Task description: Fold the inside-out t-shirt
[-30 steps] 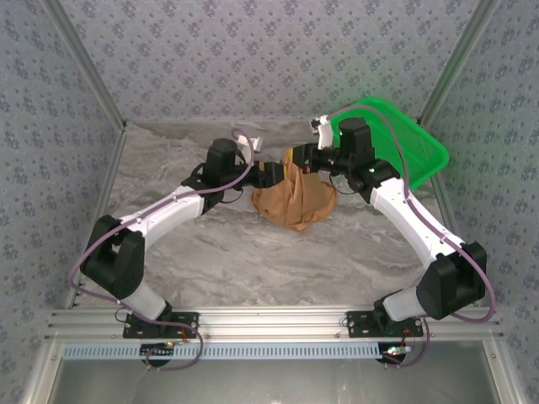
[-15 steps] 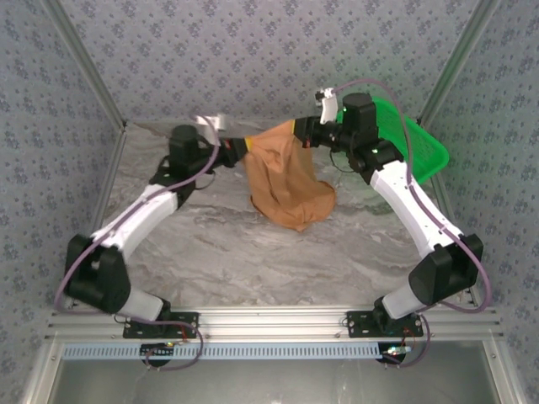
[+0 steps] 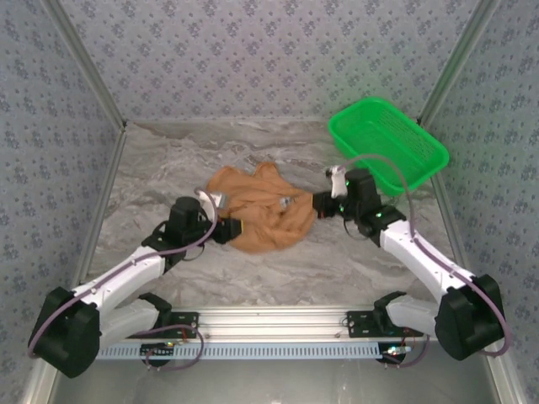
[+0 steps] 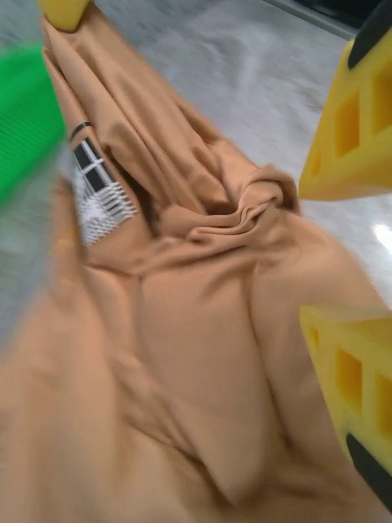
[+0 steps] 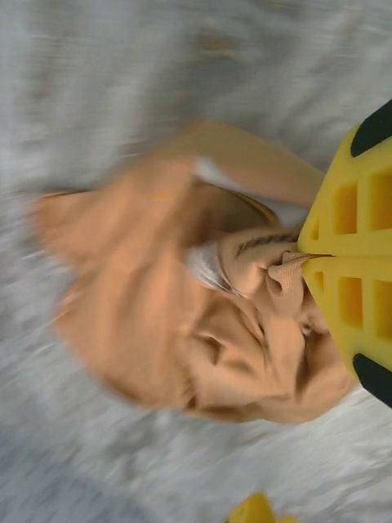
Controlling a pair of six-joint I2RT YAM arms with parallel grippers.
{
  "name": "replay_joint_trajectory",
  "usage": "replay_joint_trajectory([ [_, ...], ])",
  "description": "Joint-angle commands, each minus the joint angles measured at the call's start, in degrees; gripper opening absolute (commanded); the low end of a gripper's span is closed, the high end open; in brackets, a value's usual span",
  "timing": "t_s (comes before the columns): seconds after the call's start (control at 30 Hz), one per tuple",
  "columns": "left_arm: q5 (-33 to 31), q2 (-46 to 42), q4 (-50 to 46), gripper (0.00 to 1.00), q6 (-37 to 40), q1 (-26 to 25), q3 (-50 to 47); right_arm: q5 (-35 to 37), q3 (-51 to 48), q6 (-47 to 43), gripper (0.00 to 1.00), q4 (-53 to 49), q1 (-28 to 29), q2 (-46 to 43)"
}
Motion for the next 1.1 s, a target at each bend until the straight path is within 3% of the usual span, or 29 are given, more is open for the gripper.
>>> replay_joint_trajectory([
  [0.0, -2.5, -1.7, -3.1, 0.49, 2.0, -1.9, 3.3, 4.4, -3.6, 5.7, 0.0, -0.3, 2.5, -0.6],
  [0.13, -5.8, 4.6, -5.0, 0.56, 2.9, -4.7, 8.6, 11.5, -2.2, 6.1, 0.0, -7.1, 5.1, 1.9],
  [0.3, -11.7, 19.4, -9.3, 0.62, 6.2, -12.2, 21.7, 20.2, 2.2, 5.6, 0.0, -15.4, 5.7, 5.7],
  [0.47, -18.2, 31.1, -17.4, 0.68, 7.2, -17.8, 32.1, 21.1, 2.9, 5.6, 0.0, -15.6, 5.6, 5.0],
  [0.63, -19.1, 37.8, -16.9, 0.69, 10.5, -20.7, 35.4, 20.6, 3.5, 4.7, 0.0, -15.0, 4.7, 4.6],
  [0.73, -20.5, 41.7, -16.9, 0.53, 13.2, -21.7, 38.6, 20.5, 3.7, 4.3, 0.0, -14.9, 4.2, 4.3],
  [0.9, -21.8, 39.5, -15.3, 0.09, 16.4, -20.3, 38.5, 24.2, 4.8, 3.6, 0.0, -17.9, 2.3, 0.9],
  [0.97, -19.0, 33.0, -11.2, 0.02, 16.9, -18.5, 35.1, 26.4, 4.8, 3.6, 0.0, -19.0, 1.3, -1.8],
  [1.07, -9.3, 20.7, 0.4, 0.0, 15.1, -13.9, 26.5, 29.4, 3.6, 4.1, 0.0, -19.6, 0.2, -6.0],
])
